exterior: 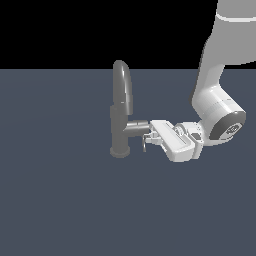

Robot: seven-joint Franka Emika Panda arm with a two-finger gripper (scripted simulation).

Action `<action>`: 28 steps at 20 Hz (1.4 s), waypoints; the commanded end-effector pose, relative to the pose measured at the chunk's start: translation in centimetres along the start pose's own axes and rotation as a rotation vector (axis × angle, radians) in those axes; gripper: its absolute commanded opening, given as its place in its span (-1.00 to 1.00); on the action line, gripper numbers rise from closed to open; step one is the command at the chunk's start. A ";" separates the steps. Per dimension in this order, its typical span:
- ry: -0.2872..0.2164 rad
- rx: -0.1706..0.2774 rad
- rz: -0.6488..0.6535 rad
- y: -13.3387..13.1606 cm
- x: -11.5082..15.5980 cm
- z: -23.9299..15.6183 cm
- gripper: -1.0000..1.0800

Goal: Turn on the faucet by rotating a designated handle.

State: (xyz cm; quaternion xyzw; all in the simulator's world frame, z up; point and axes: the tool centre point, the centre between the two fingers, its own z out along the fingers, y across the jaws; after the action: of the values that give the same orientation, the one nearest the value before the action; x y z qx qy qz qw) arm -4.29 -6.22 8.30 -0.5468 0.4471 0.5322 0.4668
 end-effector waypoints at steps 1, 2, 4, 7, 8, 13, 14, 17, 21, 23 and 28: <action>0.002 0.003 0.030 0.0 2.9 0.8 -1.00; 0.002 0.003 0.032 -0.1 3.2 0.8 -1.00; 0.002 0.004 0.036 -0.3 3.9 0.8 -1.00; 0.021 0.005 0.004 -1.0 1.8 -0.7 -1.00; 0.021 0.005 0.005 -1.2 2.0 -0.6 -1.00; 0.016 0.005 0.014 -2.4 2.8 -0.3 -1.00; 0.015 0.005 0.015 -2.6 3.0 -0.2 -1.00; 0.012 0.005 0.020 -3.3 3.4 0.0 -1.00; 0.009 0.005 0.026 -4.1 4.0 0.2 -1.00; 0.007 0.005 0.028 -4.6 4.3 0.4 -1.00; 0.003 0.005 0.035 -5.6 5.1 0.7 -1.00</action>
State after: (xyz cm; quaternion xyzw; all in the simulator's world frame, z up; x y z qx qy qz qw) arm 1.54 -6.05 4.92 -0.5446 0.4595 0.5262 0.4641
